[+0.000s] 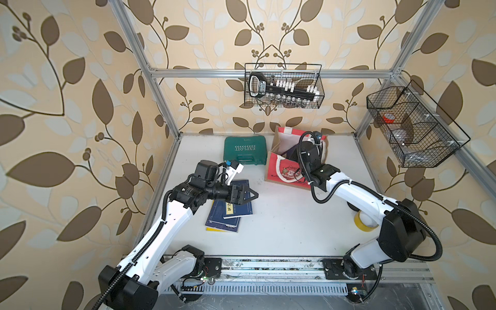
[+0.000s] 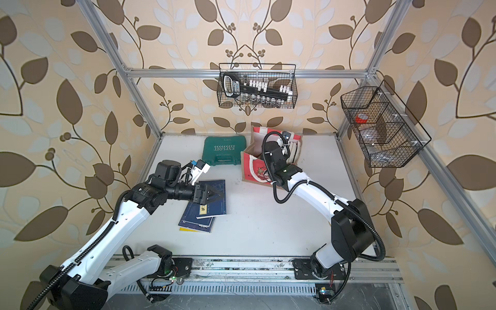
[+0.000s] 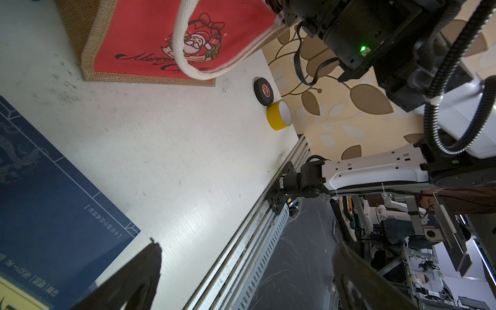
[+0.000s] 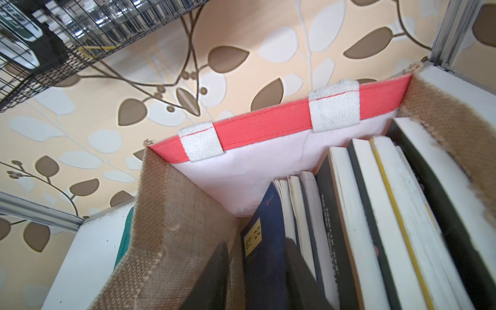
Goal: Put the books into the canvas bag
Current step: Place the book in the canvas bag, then adjust the canvas bag at the center of the board.
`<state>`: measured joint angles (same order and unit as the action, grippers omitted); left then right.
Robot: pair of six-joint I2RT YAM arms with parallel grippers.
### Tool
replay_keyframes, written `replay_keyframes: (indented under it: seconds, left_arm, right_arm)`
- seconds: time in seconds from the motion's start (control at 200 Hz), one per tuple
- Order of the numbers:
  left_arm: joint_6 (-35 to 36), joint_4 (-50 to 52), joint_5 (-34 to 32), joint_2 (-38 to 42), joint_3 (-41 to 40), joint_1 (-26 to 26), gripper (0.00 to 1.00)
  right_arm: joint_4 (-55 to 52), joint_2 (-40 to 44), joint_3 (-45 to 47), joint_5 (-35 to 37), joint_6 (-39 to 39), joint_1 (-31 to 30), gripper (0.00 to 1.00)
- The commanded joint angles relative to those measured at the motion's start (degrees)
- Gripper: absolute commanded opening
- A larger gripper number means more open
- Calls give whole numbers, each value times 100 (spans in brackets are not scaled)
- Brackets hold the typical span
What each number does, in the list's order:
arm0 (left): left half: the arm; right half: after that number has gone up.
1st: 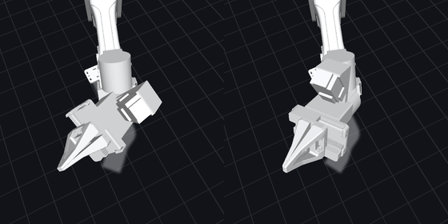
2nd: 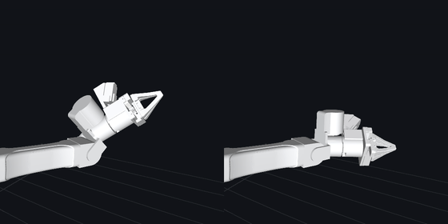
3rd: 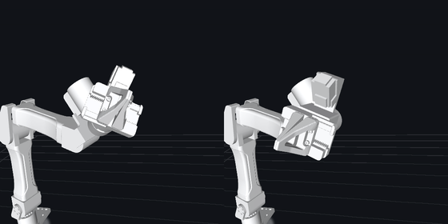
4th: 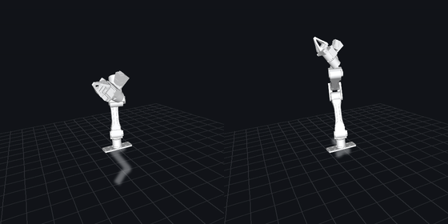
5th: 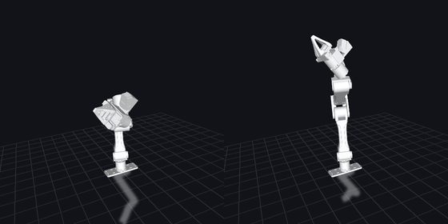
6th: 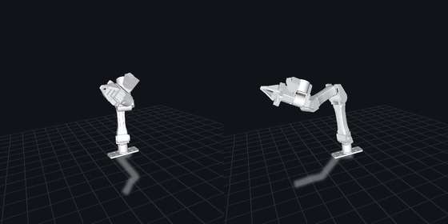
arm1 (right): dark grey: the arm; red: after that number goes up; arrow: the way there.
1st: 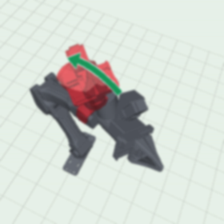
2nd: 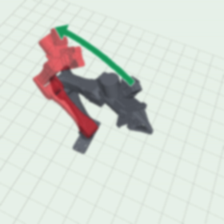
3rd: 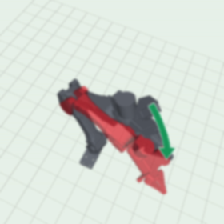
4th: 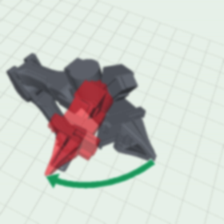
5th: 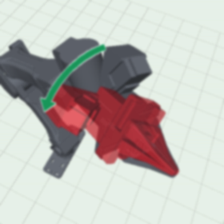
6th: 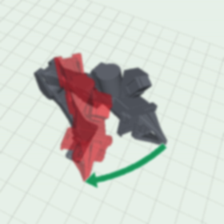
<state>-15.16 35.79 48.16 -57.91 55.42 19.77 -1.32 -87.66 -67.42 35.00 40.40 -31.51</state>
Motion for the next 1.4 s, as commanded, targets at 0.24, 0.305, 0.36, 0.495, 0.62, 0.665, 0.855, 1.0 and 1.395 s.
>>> replay_keyframes:
  seconds: [0.24, 0.305, 0.36, 0.495, 0.62, 0.665, 0.855, 1.0, 1.395]
  left_arm:
    - [-9, -99, 72, 29, 203, -96, 99]
    - [-21, -105, 58, 17, 206, -111, 99]
    - [-39, -107, 9, 0, 206, -122, 99]
    - [-129, -81, -432, -124, 247, -140, 99]
    - [-295, -140, -589, -376, 368, -158, 99]
    - [-398, -251, -647, -482, 426, -158, 99]
    - [-810, -585, -976, -1298, 1228, -150, 99]
    - [-1304, -580, -1280, -2277, 2104, -149, 99]
    - [-1903, -1010, -630, -4485, 4024, -62, 73]
  right_arm:
    - [-147, 887, 57, 68, -703, 40, 52]
    - [-389, 1070, 78, 16, -796, 146, 58]
    - [-567, 1255, 158, -159, -788, 323, 60]
    - [-744, 1863, 565, -667, -762, 822, 61]
    - [-1039, 2284, 738, -1086, -868, 1306, 63]
    - [-1155, 2414, 783, -1221, -917, 1448, 64]
    - [-1484, 2937, 1070, -1838, -1111, 1772, 79]
    - [-1536, 3361, 1405, -2580, -1378, 1788, 91]
    - [-1811, 4764, 2205, -3435, -1543, 1772, 95]
